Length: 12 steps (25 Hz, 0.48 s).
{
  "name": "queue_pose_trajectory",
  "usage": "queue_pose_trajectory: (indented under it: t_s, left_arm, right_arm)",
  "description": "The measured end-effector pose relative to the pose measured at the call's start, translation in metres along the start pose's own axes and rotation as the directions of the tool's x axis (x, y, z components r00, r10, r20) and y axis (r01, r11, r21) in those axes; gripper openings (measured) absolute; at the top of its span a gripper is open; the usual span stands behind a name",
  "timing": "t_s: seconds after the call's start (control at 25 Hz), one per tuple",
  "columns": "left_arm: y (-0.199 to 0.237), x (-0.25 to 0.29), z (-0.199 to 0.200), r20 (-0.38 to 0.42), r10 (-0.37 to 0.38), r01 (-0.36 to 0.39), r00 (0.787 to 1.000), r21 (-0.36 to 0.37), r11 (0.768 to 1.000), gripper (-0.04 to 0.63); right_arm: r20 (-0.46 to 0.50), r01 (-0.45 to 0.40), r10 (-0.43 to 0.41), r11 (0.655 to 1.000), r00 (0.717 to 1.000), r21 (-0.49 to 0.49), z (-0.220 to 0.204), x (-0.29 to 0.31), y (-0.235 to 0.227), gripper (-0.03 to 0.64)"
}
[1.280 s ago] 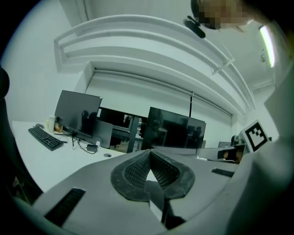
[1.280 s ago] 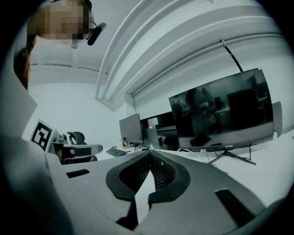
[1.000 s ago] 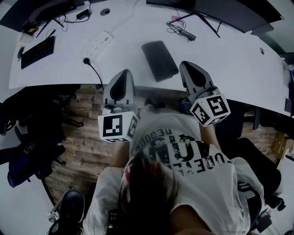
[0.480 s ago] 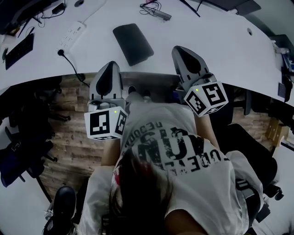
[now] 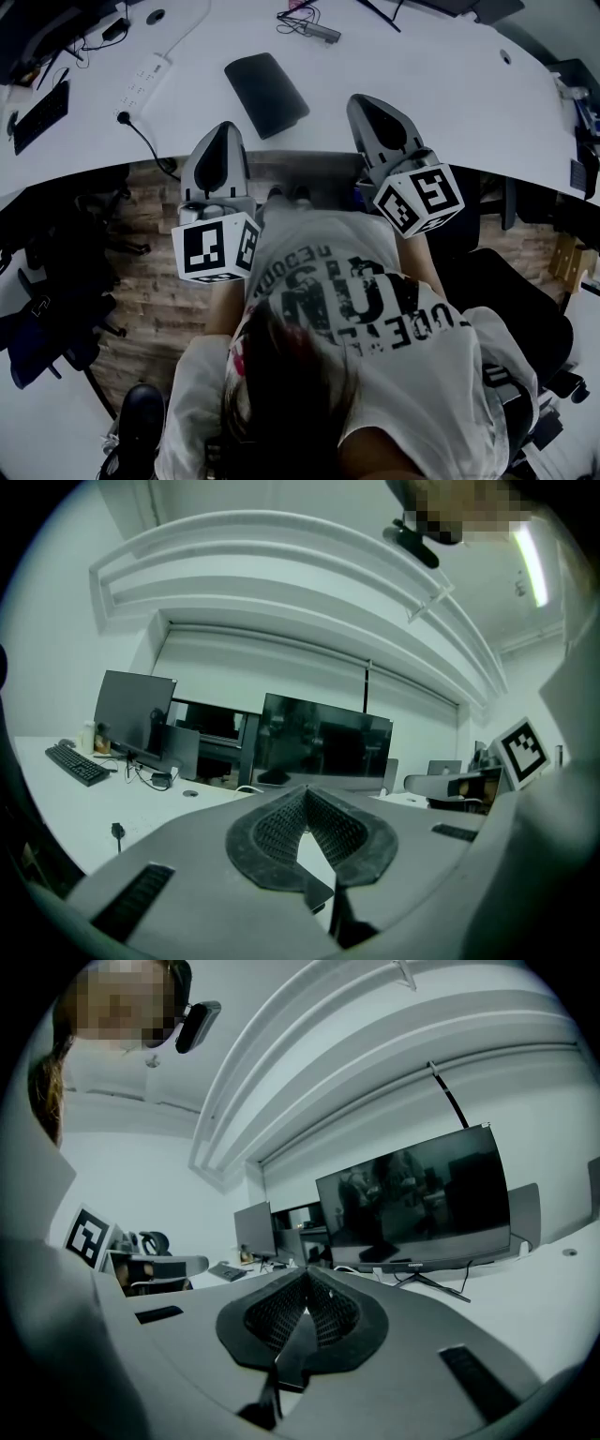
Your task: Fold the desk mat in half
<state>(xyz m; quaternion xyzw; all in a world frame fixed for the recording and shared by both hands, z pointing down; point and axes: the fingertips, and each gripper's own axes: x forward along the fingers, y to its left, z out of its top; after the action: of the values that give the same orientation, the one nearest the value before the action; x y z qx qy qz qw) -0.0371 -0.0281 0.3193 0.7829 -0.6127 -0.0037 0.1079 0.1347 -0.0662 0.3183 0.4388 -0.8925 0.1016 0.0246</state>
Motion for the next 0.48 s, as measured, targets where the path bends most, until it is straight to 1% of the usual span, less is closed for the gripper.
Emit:
queue_pose_trajectory:
  t_s: [0.12, 0.28, 0.48]
  left_arm:
    - [0.006, 0.004, 0.003, -0.001, -0.014, 0.014, 1.000, 0.006, 1.000, 0.002]
    - [0.026, 0.004, 0.006, -0.006, 0.001, -0.001, 1.000, 0.001, 1.000, 0.002]
    - [0.042, 0.004, 0.008, -0.008, 0.012, -0.013, 1.000, -0.007, 1.000, 0.002]
  right_arm:
    - [-0.008, 0.007, -0.007, 1.000, 1.000, -0.009, 0.002, 0.005, 0.002, -0.006]
    - [-0.025, 0.011, -0.011, 1.000, 1.000, -0.010, 0.000, 0.018, 0.008, -0.006]
    - [-0.032, -0.020, 0.019, 1.000, 0.999, -0.010, 0.000, 0.037, 0.026, -0.006]
